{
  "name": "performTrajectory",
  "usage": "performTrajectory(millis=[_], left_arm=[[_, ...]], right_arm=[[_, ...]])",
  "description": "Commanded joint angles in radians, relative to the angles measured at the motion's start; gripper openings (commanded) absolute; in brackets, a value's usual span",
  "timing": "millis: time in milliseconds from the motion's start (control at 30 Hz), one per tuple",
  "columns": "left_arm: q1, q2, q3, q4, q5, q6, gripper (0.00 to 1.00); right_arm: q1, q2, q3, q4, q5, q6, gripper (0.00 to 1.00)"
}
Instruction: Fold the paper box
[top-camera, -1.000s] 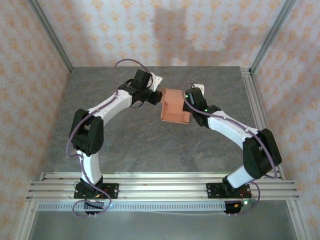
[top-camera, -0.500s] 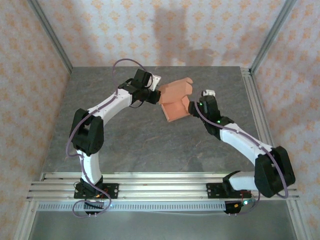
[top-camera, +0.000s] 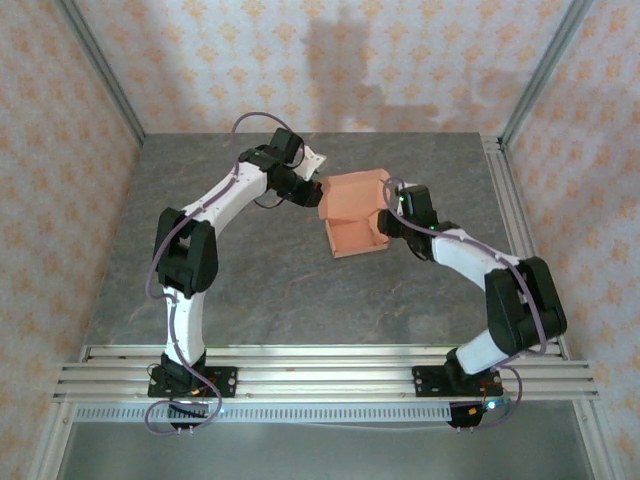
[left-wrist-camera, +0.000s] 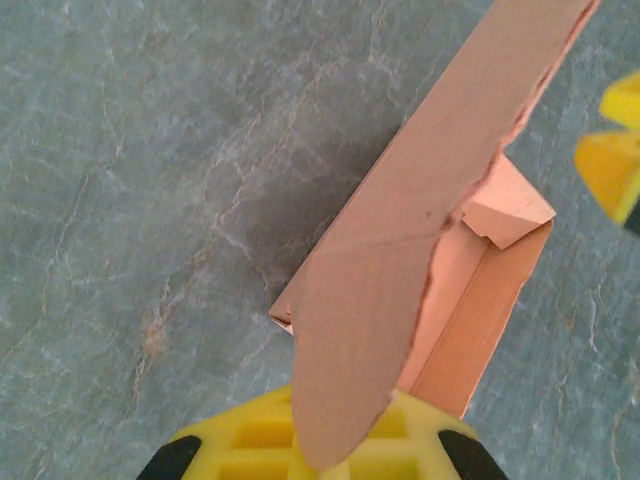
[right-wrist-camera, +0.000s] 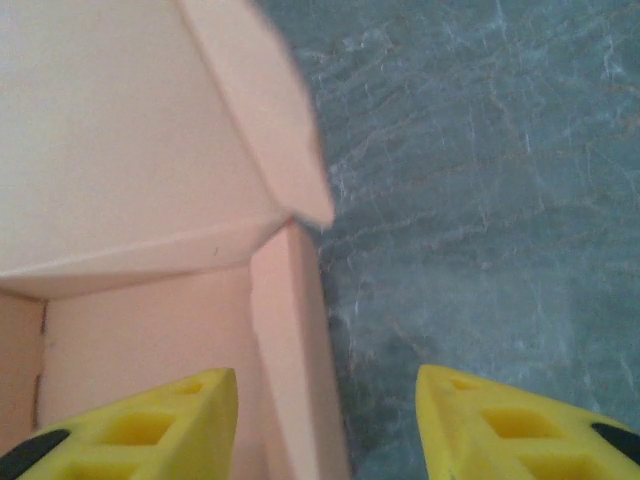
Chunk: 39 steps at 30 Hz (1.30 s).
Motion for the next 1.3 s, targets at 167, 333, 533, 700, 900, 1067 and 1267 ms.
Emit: performTrajectory(millis=[167, 333, 533, 700, 900, 1067, 1267], left_arm=[[0.016, 0.039, 0.073, -0.132, 0.067, 0.059, 0.00], [0.018, 0.047, 0.085, -0.130, 0.074, 0.063, 0.00], [0.017, 0.059, 0.099, -0.140, 0.079, 0.064, 0.00], [0.017, 0.061, 0.099, -0.136, 0.082, 0.063, 0.00], [0.019, 0.061, 0.094, -0.136, 0.084, 0.068, 0.00], [0.021, 0.059, 0.092, -0.135, 0.087, 0.071, 0.00], [0.022, 0.057, 0.087, -0.133, 0.090, 0.073, 0.00]], right_arm=[[-0.010, 0.126, 0.141, -0.170, -0.150, -0.061, 0.38], [-0.009, 0.186, 0.162, -0.185, -0.155, -0.050, 0.26], [-0.004, 0.217, 0.184, -0.214, -0.139, -0.040, 0.11], [0.013, 0.240, 0.210, -0.261, -0.092, -0.041, 0.10], [0.048, 0.250, 0.226, -0.297, -0.025, -0.052, 0.20], [0.068, 0.262, 0.241, -0.321, 0.014, -0.060, 0.14], [0.088, 0.285, 0.270, -0.358, 0.060, -0.069, 0.22]])
